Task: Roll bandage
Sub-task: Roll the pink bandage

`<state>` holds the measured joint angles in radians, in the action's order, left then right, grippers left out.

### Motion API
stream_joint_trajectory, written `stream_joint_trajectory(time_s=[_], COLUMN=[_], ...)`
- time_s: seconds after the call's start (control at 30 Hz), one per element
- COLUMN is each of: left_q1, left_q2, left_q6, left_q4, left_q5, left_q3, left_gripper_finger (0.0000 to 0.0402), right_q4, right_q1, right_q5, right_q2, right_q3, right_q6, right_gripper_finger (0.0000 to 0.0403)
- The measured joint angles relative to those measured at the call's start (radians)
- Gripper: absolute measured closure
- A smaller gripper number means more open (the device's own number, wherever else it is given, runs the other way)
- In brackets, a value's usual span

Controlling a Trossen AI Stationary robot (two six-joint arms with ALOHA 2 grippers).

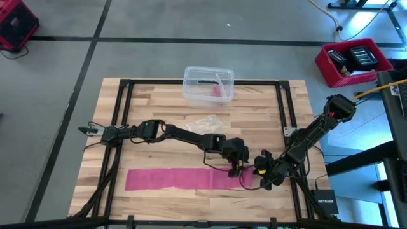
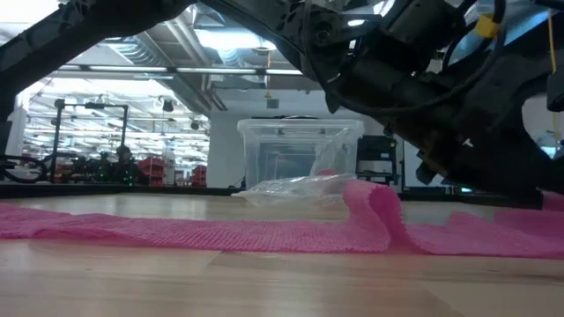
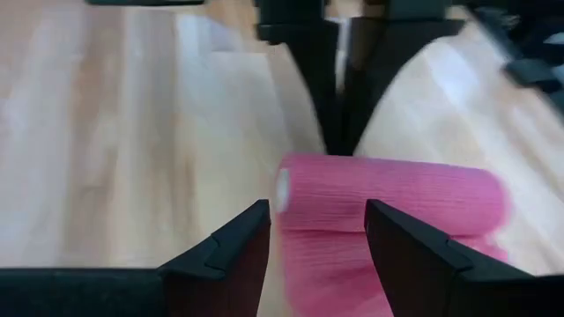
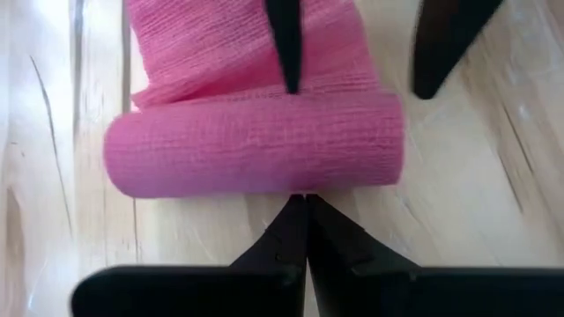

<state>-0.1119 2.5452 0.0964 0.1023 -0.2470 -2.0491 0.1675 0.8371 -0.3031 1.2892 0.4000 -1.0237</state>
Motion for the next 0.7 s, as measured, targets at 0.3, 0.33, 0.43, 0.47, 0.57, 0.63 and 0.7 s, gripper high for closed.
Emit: stream_joint_trajectory(time_s=[0.3, 0.33, 0.43, 0.47, 0.57, 0.63, 0.7], left_q1=[-0.014, -0.014, -0.014, -0.014, -0.016, -0.02, -0.025], left_q2=[0.004, 0.004, 0.004, 0.004, 0.004, 0.004, 0.004], left_q6=[-0.024, -0.024, -0.025, -0.025, -0.024, -0.021, -0.022], left_q4=[-0.068, -0.063, -0.026, -0.011, 0.025, 0.035, 0.041], left_q5=[-0.009, -0.009, -0.009, -0.009, -0.015, -0.018, -0.019], left_q3=[0.0, 0.0, 0.0, 0.0, 0.0, 0.0, 0.0], left_gripper_finger=[0.0225, 0.0225, 0.0225, 0.0225, 0.0225, 0.0225, 0.0225], right_q4=[-0.04, -0.035, -0.02, -0.011, 0.033, 0.052, 0.052], right_q1=[0.001, 0.001, 0.001, 0.001, 0.0, 0.0, 0.0], right_q5=[-0.02, -0.024, -0.036, -0.041, -0.045, -0.047, -0.055], right_q2=[0.0, 0.0, 0.0, 0.0, -0.002, -0.002, -0.002], right_q3=[0.0, 0.0, 0.0, 0.0, 0.0, 0.0, 0.0], right_q6=[0.0, -0.002, -0.022, -0.025, -0.05, -0.071, -0.077], right_gripper_finger=[0.0393, 0.0393, 0.0393, 0.0393, 0.0393, 0.0393, 0.0393])
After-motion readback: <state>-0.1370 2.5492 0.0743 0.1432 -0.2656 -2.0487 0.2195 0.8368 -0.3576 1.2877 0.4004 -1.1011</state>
